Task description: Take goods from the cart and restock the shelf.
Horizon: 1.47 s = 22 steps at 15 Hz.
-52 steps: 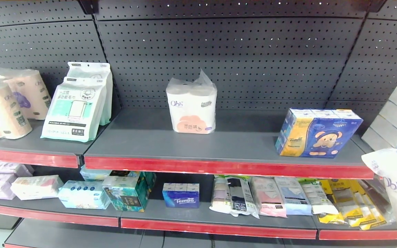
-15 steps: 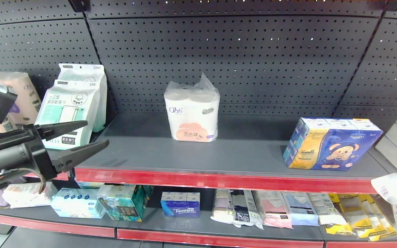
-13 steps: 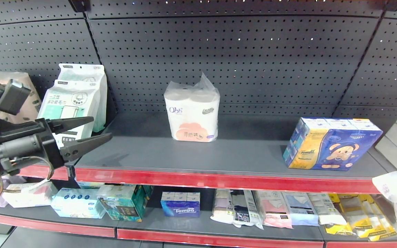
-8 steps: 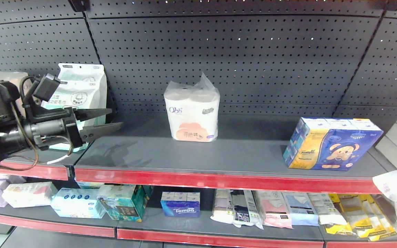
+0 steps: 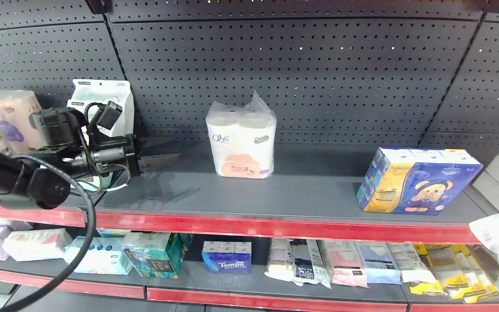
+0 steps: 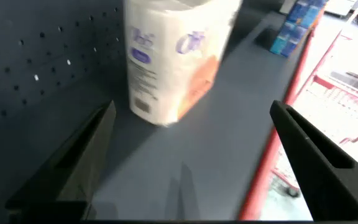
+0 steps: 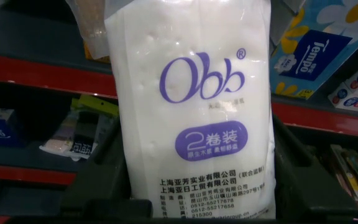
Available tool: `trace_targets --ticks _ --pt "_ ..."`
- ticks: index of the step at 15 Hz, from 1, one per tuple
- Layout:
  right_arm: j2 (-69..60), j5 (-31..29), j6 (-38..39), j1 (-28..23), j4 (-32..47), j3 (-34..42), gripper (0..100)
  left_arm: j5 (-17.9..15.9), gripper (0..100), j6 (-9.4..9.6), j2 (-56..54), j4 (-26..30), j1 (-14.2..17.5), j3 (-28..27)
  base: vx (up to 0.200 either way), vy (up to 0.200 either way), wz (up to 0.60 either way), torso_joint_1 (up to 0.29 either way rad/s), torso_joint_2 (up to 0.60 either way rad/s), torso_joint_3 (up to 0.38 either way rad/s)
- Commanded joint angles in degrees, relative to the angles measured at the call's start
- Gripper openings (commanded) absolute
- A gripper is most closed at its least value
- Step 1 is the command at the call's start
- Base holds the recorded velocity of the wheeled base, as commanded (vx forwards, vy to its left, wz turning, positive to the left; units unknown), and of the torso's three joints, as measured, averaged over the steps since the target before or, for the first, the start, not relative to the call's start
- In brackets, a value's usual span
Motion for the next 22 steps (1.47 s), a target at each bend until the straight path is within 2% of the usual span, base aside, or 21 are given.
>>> trace_targets --ticks 1,4,7,9,11,15,22 --pt "0.1 0.0 -0.1 0.1 0.0 0.0 0 -0.1 100 -0.84 5.6 -0.9 -0.4 -4.0 0.000 0.000 0.00 0.000 0.00 0.000" --pt "0.0 0.0 -0.1 0.0 0.0 0.5 0 -0.1 100 -2.42 9.2 -1.1 -2.8 -9.5 0.000 0.000 0.00 0.000 0.00 0.000" --pt "-0.7 0.0 -0.2 0.1 0.0 0.9 0 -0.1 100 -2.68 12.4 -1.1 -5.2 -14.5 0.000 0.000 0.00 0.000 0.00 0.000" --pt "-1.3 0.0 -0.2 0.1 0.1 1.0 0 0.0 100 -3.47 13.9 -1.1 -5.6 -17.0 0.000 0.000 0.00 0.000 0.00 0.000" --pt "-1.5 0.1 -1.0 0.1 0.1 1.4 0 0.2 100 -3.83 17.1 -1.1 -6.3 -22.1 0.000 0.000 0.00 0.000 0.00 0.000" --pt "-2.1 0.1 -1.2 0.0 0.1 2.5 0 0.3 100 -5.32 18.5 -1.1 -8.5 -25.0 0.000 0.000 0.00 0.000 0.00 0.000" --pt "-2.2 0.1 -1.6 0.0 0.1 2.8 0 2.0 100 -5.32 21.4 -1.2 -10.4 -29.3 0.000 0.000 0.00 0.000 0.00 0.000"
